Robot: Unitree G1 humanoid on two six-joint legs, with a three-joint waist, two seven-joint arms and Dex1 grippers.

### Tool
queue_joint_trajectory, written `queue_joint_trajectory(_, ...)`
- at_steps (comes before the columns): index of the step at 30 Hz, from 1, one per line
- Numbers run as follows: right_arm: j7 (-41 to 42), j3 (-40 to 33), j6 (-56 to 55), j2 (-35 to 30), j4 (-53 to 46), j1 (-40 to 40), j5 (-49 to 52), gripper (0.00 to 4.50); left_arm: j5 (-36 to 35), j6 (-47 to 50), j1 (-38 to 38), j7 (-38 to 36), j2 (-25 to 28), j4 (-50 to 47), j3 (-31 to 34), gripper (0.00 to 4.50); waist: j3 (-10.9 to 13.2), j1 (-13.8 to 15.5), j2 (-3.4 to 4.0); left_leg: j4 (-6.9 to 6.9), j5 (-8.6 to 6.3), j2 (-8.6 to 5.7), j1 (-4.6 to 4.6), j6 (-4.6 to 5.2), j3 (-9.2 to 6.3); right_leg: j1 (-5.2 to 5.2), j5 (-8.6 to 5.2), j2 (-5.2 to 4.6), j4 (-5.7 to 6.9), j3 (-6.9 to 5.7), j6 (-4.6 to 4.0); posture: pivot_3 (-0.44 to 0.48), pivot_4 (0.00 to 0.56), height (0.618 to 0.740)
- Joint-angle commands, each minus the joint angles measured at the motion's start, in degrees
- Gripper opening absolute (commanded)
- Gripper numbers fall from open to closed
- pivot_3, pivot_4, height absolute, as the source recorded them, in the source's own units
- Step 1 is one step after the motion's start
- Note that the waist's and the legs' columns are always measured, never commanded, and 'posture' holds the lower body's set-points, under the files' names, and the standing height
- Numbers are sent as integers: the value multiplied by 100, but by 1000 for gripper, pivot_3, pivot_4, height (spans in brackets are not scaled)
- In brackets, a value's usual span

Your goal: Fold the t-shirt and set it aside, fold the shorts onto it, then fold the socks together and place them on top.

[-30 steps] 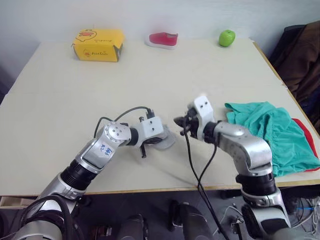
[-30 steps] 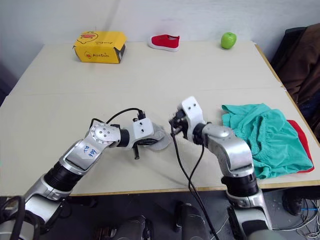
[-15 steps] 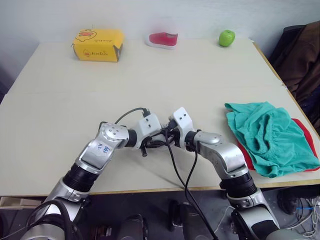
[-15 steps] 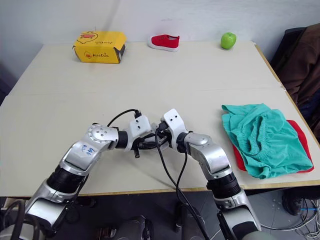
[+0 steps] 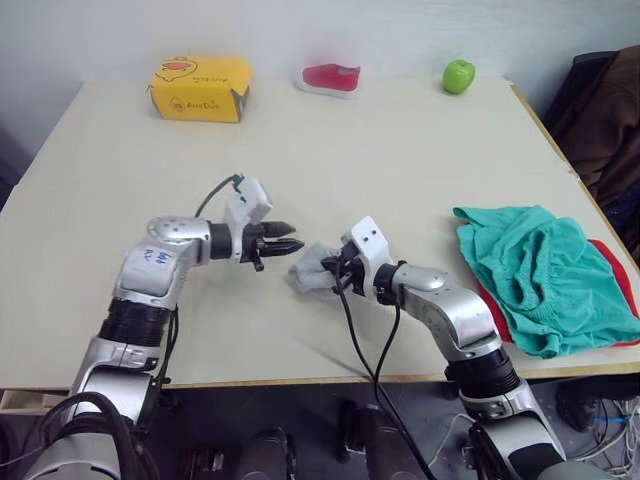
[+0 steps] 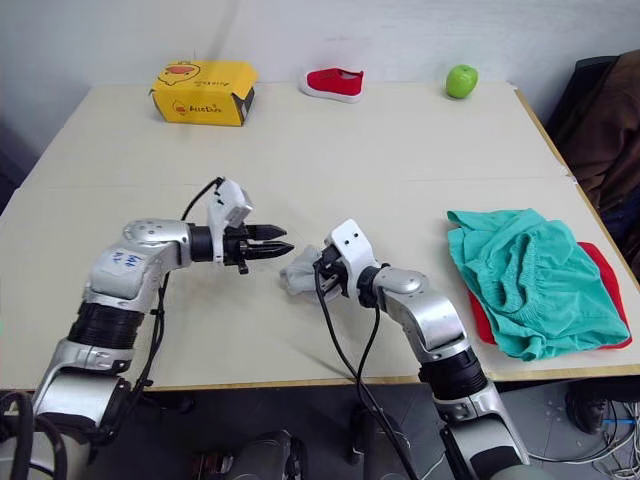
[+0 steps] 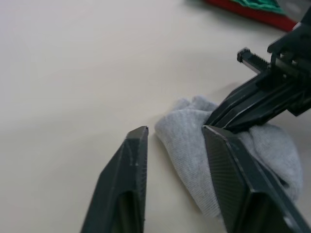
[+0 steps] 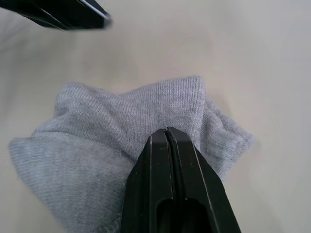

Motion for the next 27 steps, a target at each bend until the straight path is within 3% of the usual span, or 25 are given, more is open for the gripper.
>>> queue_joint_trajectory(1, 17, 95, 63, -107, 121, 120, -110, 0, 194, -469, -179, -279, -68, 179, -248, 553, 0, -5, 0, 0, 0, 0, 0, 0, 0, 0, 0, 0, 0, 0, 0, 0, 150, 740)
queue_joint_trajectory(3, 8, 68, 93, -122, 55, 120, -89, 0, 285, -635, -220, -339, -155, 276, -362, 34, 0, -4, 0, 0, 0, 1, 0, 0, 1, -1, 0, 2, 1, 0, 0, 0, 150, 740)
queue_joint_trajectory(9, 50, 6, 233, -280, -387, 221, -14, 0, 947, -1230, -246, -315, -287, 606, -902, 34, 0, 6, 0, 2, 0, 0, 0, 0, 1, 0, 1, 0, 1, 0, 1, 0, 150, 740)
queue_joint_trajectory(16, 315, -341, 806, -1023, -1578, 321, 376, 0, 1561, -1944, -251, -266, -373, 894, -1245, 34, -1, 30, -1, 2, -1, 0, 2, 2, -1, 6, 2, -2, -4, -1, 3, 0, 150, 740)
queue_joint_trajectory(23, -90, -493, 945, -282, -1186, -422, 511, 0, 1733, -2162, -210, -270, -401, 1025, -1206, 34, -1, -3, -1, 2, 0, 2, 5, 1, 0, 2, 1, -1, 8, -1, 2, 0, 150, 740)
queue_joint_trajectory(27, -186, -172, 757, -267, -809, -29, 214, 0, 1775, -2158, -198, -226, -399, 1015, -1138, 34, -3, 51, -5, 5, -1, 0, -1, 3, -2, 4, 2, -3, 0, -4, 3, 0, 150, 740)
